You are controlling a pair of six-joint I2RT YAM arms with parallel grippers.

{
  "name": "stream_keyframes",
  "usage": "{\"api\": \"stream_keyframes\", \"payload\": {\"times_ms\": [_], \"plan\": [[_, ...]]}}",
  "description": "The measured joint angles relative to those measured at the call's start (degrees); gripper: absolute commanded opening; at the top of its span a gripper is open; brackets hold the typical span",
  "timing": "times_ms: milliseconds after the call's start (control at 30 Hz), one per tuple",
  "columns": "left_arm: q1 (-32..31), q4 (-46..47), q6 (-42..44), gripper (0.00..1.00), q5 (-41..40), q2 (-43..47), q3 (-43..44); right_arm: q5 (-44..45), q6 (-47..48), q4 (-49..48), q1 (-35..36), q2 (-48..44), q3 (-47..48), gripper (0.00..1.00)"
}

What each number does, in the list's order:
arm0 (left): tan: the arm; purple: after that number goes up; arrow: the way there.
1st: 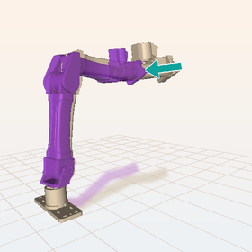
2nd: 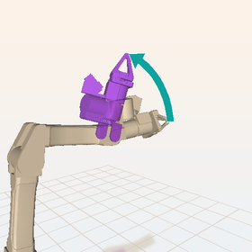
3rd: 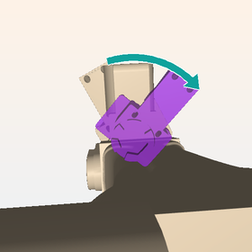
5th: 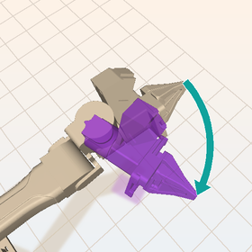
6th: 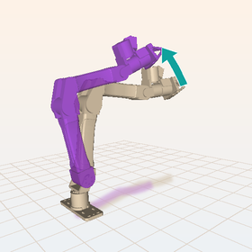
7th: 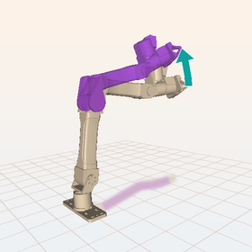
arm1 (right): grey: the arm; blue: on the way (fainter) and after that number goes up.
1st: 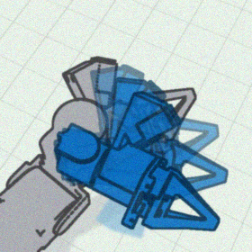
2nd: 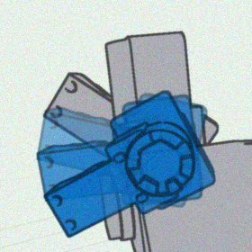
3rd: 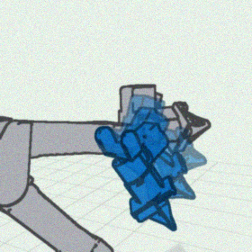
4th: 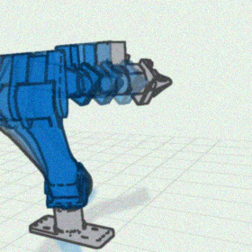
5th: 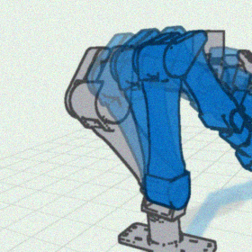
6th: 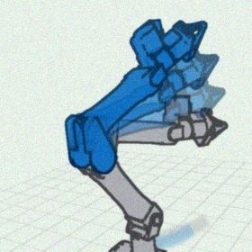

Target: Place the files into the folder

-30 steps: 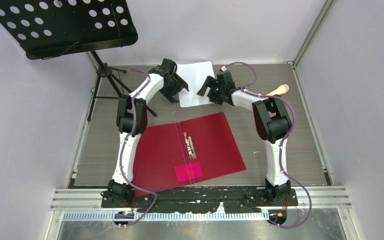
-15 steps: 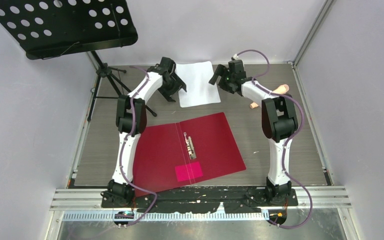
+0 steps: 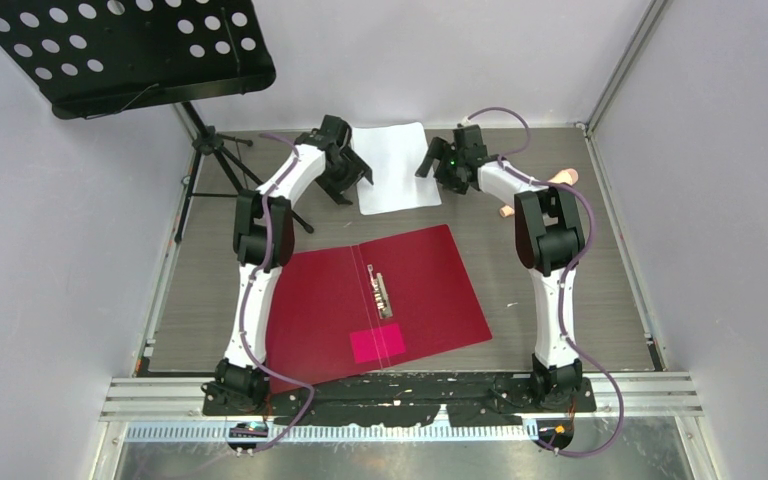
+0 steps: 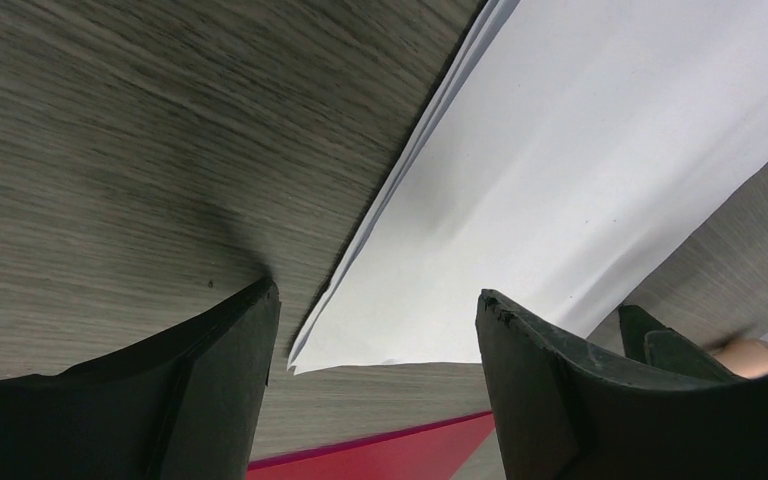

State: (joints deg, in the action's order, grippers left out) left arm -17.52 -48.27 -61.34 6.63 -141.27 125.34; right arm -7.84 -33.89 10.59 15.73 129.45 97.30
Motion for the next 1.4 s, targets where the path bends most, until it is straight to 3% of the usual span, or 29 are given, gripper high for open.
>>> {"api": "stream_keyframes", "payload": {"times_ms": [733, 1100, 1233, 1400], "plan": [[-0.92, 0.2, -2.69, 0.67, 2.08, -1.18, 1.33, -10.27, -0.76, 2.71, 3.41, 4.13, 6.6, 0.94], [-1.05, 0.2, -2.51, 0.52, 2.97, -1.4, 1.33, -15.82, -3.48, 2.49, 3.41, 6.27, 8.87, 0.93], [-1.27, 0.57, -2.23, 0.46, 3.76, -1.42, 0.9, -16.65, -4.09, 2.27, 3.43, 6.82, 9.49, 0.85], [-1.55, 1.49, -1.16, 0.42, 5.51, -1.38, -0.31, -16.94, -5.05, 2.12, 3.69, 7.34, 9.53, 0.53]]}}
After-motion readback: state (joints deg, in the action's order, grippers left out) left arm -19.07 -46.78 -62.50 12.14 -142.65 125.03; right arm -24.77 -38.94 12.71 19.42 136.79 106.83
